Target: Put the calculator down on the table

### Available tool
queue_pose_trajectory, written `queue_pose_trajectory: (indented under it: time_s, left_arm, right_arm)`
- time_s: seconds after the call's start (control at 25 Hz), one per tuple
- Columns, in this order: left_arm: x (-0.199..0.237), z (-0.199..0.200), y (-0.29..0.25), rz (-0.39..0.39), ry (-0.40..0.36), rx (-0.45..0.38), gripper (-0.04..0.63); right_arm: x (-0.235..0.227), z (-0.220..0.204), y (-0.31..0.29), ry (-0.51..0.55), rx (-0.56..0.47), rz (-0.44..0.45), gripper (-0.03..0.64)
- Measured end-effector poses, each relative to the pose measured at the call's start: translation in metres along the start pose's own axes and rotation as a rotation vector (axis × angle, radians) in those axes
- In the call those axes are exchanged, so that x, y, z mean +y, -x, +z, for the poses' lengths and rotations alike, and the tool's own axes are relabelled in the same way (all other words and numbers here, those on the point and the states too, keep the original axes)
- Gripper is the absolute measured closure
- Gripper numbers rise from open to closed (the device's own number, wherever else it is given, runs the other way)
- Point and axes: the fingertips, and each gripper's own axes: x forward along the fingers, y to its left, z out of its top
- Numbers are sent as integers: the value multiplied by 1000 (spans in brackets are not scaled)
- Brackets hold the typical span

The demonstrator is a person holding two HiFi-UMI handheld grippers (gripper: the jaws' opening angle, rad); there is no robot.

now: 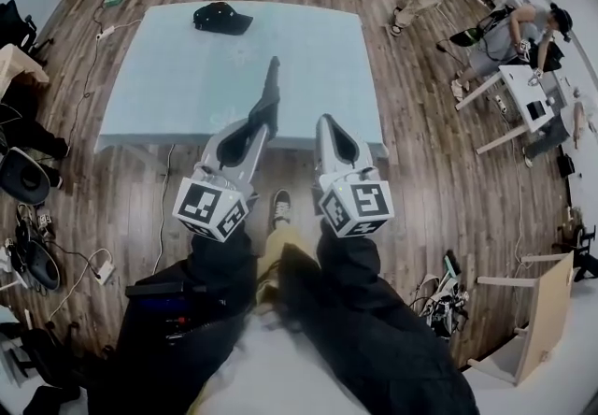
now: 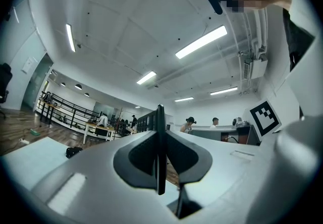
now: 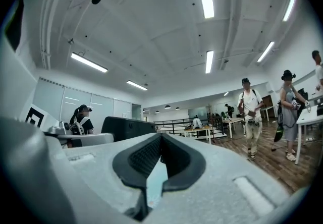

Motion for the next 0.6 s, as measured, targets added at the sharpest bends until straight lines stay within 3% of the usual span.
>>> queue_pose_trajectory:
  time_s: [0.28,0.6]
  left_arm:
    - [41,2,-82,41,-41,-14,551]
    - [79,-13,-174,62,-43,28,551]
  right_arm:
    - [-54,9,-78,-8,-32,59,618]
    - [-124,5,-155,-51,-6,76,618]
